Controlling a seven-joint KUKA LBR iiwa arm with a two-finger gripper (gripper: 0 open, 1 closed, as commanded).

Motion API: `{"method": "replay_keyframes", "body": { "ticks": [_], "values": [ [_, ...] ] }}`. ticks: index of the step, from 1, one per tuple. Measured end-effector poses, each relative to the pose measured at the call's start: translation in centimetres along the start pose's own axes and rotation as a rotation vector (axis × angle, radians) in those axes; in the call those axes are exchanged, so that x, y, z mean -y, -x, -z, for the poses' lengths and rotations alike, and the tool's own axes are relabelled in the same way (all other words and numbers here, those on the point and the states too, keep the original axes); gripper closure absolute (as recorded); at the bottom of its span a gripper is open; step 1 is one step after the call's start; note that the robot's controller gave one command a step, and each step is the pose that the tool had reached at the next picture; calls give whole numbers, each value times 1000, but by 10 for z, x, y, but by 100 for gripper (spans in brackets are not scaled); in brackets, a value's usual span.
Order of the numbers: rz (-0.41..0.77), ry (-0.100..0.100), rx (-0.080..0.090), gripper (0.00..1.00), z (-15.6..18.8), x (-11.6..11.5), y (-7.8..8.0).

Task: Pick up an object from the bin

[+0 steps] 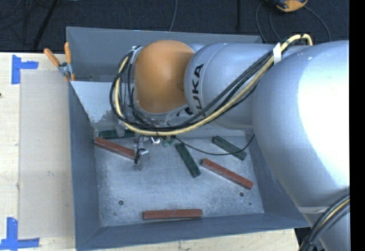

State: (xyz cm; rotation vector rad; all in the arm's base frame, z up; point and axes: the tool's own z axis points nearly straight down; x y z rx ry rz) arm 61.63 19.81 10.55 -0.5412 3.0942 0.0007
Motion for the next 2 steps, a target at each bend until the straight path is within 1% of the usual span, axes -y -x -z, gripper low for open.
{"method": "replay_keyframes", "body": {
  "ticks": [1, 2],
  "values": [
    [188, 1, 1, 100, -35, -8, 9],
    [188, 1, 1, 100, -35, -8, 9]
  ]
}}
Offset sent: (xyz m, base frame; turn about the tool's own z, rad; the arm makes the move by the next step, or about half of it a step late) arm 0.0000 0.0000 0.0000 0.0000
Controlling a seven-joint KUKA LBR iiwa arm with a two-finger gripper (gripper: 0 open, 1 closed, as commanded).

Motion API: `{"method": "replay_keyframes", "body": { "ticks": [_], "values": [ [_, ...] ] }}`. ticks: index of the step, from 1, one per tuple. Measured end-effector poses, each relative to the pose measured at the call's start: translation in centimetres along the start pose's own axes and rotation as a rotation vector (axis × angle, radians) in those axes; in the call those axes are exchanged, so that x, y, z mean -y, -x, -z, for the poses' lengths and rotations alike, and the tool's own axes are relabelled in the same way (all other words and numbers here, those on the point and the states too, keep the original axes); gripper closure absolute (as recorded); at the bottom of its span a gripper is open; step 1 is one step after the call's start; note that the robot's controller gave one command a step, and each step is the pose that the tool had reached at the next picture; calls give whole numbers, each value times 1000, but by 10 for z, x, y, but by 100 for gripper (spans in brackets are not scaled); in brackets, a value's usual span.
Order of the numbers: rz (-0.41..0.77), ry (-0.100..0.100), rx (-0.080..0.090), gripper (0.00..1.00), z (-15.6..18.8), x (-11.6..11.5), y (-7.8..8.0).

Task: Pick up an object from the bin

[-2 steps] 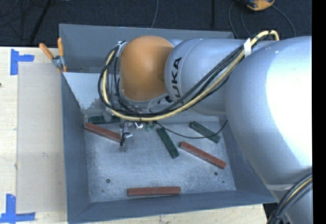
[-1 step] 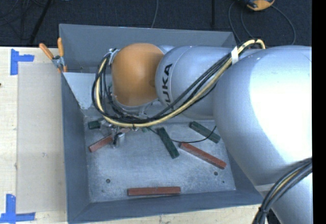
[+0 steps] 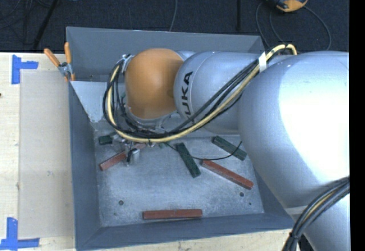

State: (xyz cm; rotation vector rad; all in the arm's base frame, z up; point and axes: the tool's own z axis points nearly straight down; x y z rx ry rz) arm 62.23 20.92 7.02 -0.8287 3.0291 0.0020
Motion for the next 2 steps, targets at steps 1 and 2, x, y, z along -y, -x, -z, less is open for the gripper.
{"method": "replay_keyframes", "body": {
  "ticks": [1, 2],
  "values": [
    [-7, 0, -7, 100, 46, -20, 6],
    [-9, -1, 1, 100, 183, -13, -4]
  ]
}}
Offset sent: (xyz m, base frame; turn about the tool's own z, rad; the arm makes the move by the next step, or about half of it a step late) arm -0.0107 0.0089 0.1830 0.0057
